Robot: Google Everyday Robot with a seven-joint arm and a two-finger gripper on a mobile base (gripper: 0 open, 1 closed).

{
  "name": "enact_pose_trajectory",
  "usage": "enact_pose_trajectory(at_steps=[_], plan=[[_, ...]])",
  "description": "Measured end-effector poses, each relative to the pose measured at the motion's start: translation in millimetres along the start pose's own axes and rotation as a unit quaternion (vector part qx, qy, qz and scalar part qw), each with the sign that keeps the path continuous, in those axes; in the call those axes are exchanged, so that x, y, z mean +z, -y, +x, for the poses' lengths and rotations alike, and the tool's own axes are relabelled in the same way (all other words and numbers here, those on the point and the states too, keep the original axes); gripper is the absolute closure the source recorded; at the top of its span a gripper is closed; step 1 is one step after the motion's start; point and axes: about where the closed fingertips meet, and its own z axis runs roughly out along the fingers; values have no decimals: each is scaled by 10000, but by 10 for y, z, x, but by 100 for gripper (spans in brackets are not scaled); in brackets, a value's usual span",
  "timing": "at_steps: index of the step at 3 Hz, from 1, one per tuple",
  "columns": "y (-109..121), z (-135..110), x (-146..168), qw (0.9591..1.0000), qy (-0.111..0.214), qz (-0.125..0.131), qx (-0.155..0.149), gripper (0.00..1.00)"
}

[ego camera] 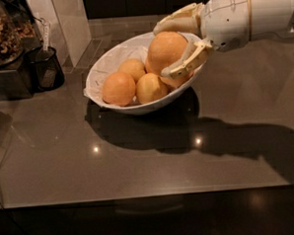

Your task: Pick orange from white bowl

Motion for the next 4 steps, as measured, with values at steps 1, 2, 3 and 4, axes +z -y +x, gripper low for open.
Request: enact_pose_trajectory(at_steps=[1,2,3,4], plan=[[-1,-2,-1,10000,-1,1,-2,100],[-66,-124,-39,9999,-59,63,-108,100],[-205,-407,-169,9986,-163,285,-409,100],[-365,-597,-321,9968,-210,500,-583,100]])
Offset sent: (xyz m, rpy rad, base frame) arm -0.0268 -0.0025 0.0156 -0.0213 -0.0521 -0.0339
